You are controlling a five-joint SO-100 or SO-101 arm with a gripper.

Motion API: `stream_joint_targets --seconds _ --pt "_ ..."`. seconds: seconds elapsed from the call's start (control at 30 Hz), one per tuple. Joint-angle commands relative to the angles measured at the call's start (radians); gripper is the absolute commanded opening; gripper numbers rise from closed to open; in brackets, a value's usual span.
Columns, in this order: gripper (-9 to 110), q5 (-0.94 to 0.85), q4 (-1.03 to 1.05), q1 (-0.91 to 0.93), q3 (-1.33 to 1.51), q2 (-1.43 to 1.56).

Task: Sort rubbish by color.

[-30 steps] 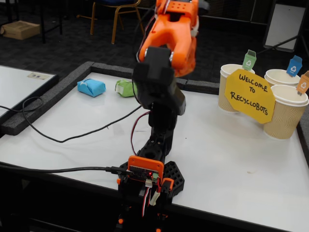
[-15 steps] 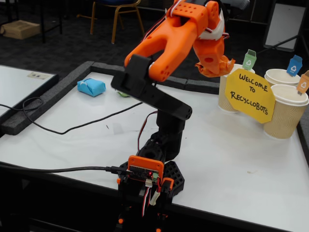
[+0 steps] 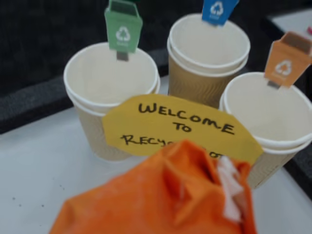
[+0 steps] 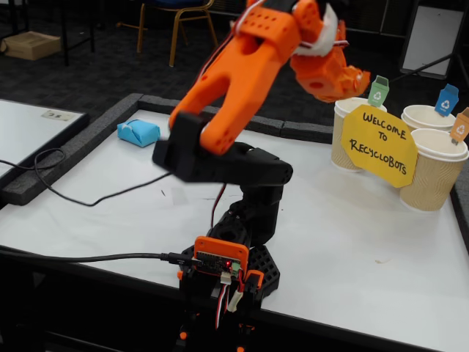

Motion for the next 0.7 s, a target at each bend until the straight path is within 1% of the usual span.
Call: stream_joint_targets --seconds 0.0,0.4,0.67 --pt "0 0.017 0.02 0.012 -0.017 0.081" --pt "0 0.018 -0.014 0.121 -0.017 0.129" --pt "0 0.015 -0.187 0.181 -0.092 0.002"
